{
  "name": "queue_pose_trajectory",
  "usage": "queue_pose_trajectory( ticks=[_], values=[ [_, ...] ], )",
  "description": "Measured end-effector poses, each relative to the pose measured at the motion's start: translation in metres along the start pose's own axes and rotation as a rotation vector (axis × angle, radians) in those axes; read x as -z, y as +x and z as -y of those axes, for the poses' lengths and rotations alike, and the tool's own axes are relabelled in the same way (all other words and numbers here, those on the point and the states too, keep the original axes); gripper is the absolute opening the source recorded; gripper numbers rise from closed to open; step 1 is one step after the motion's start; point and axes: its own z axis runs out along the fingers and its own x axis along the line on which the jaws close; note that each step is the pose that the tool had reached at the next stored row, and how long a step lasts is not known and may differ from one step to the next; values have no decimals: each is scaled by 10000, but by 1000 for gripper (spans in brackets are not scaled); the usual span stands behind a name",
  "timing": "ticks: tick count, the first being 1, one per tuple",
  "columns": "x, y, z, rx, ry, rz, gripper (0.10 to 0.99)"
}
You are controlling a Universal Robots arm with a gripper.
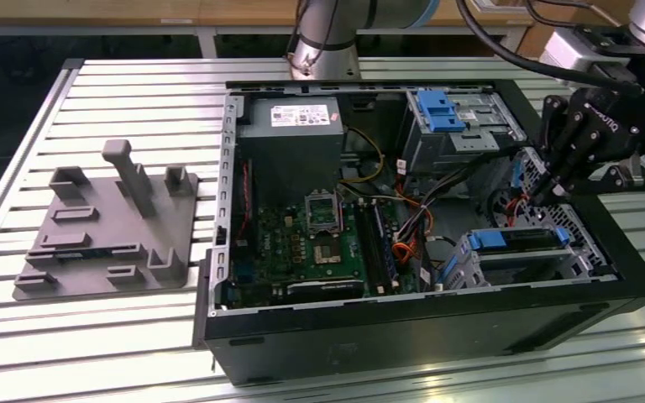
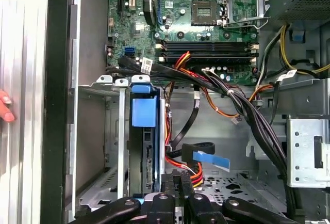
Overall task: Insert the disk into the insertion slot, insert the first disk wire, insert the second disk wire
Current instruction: 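Insert the first disk wire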
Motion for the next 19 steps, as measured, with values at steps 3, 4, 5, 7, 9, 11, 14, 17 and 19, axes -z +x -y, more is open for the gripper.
queue_pose_trajectory(
  ticks=[3, 4, 5, 7, 9, 11, 14, 17, 19],
  values=[
    [0, 50, 1, 7, -2, 126, 165],
    [-1, 64, 1, 8, -2, 160, 165],
    [-2, 73, 1, 9, -2, 180, 165],
    [-1, 87, 1, 11, -3, 221, 165],
    [-1, 95, 2, 13, -3, 249, 165],
    [-1, 98, 1, 13, -3, 261, 165],
    [-2, 99, 1, 14, -3, 267, 165],
    [-3, 110, 1, 17, -4, 342, 165],
    [-2, 128, 2, 23, -6, 469, 165]
  ],
)
